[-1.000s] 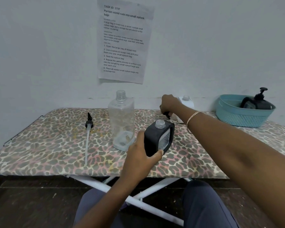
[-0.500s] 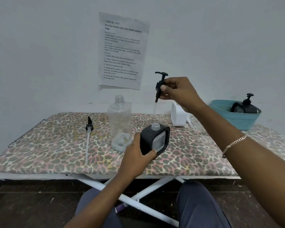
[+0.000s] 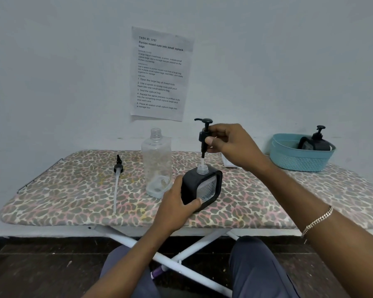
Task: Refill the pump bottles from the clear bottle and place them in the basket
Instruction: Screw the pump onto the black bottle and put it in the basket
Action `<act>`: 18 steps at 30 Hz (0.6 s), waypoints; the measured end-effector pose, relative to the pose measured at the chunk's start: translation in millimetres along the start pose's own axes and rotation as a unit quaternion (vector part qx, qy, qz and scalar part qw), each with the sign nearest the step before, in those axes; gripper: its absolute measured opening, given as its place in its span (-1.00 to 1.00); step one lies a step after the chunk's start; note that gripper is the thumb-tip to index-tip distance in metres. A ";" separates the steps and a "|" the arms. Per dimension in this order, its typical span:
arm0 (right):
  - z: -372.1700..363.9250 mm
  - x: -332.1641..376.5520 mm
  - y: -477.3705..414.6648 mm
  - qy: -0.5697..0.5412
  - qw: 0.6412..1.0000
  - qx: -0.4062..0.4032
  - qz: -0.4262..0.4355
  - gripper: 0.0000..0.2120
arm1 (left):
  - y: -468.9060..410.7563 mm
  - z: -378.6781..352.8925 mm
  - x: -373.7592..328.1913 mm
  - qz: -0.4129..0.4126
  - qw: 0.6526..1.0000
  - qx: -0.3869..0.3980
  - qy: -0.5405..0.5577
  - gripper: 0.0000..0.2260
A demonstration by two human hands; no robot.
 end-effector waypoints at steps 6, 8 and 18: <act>-11.2 -16.4 19.0 0.054 0.998 0.003 -0.009 -0.76 | 0.5 -1.4 2.0 -0.002 1.000 0.007 0.008 -0.51; -10.2 -19.5 24.9 0.086 0.996 -0.004 -0.008 -0.77 | -0.4 -1.8 2.8 -0.002 1.000 0.008 0.008 -0.51; -15.9 -41.4 42.1 0.109 0.993 -0.017 -0.038 -0.75 | -0.3 -2.7 3.6 -0.001 1.000 0.013 0.009 -0.50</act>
Point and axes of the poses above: each hand's wrist, its own y-axis away from the middle knuckle, its own z-axis out of the back of the hand, x = y × z, the point moved 10 cm from there along -y, towards the middle knuckle
